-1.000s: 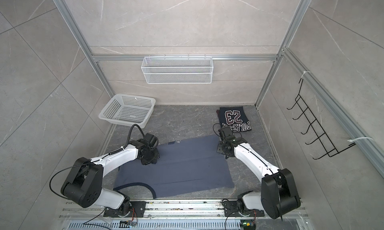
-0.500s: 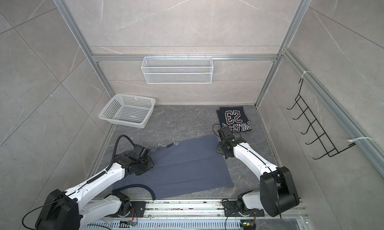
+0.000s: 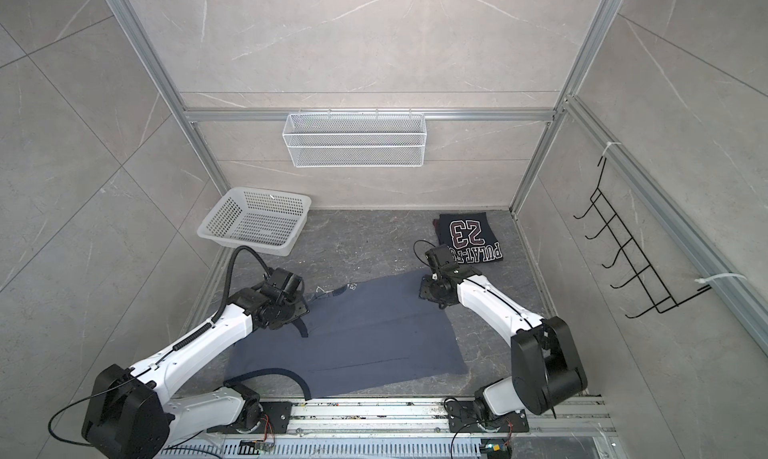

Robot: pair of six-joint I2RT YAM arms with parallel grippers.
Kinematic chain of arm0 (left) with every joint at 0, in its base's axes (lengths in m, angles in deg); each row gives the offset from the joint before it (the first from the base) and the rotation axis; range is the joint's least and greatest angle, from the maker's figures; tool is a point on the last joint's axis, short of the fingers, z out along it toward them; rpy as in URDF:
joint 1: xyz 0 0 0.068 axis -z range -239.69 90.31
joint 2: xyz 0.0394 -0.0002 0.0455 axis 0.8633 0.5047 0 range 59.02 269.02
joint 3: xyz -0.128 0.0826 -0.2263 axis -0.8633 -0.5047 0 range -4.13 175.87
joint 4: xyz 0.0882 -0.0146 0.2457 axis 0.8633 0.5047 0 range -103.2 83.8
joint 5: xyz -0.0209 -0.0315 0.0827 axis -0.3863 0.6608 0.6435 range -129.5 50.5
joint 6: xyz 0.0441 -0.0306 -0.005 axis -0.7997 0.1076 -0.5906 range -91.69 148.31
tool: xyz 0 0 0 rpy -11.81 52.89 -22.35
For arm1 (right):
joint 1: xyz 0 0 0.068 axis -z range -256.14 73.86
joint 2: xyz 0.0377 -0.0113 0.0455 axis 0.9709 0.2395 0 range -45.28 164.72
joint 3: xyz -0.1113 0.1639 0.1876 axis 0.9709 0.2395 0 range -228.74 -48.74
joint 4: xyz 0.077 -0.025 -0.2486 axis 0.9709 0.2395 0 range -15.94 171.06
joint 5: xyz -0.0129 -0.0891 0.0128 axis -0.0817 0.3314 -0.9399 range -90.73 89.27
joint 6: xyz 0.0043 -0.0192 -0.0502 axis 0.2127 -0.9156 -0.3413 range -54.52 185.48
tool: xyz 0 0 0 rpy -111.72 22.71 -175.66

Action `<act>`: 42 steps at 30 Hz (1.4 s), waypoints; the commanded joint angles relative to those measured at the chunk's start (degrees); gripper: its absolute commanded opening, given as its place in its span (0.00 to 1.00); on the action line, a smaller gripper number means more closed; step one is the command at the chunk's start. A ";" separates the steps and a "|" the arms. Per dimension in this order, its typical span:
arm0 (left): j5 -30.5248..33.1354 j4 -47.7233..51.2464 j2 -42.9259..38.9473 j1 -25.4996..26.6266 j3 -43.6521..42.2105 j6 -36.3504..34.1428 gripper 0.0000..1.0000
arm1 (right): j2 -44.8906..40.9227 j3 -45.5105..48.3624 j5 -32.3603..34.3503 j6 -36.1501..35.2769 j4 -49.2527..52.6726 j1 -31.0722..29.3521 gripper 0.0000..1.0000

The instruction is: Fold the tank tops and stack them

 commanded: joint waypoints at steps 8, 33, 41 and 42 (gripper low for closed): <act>-2.43 -10.36 19.79 -2.01 3.57 -4.00 0.60 | 14.88 -6.19 -4.06 3.09 -3.78 -0.57 0.55; -9.87 -12.73 40.48 -1.47 25.34 -14.16 0.68 | 15.04 -4.00 -1.59 5.09 -1.19 13.85 0.55; -1.78 1.61 16.08 5.60 15.98 -9.20 0.82 | -7.36 3.99 1.30 1.32 7.56 12.20 0.60; -0.75 3.41 13.00 7.66 13.56 -7.66 0.82 | -9.81 5.37 1.48 1.31 9.14 11.67 0.60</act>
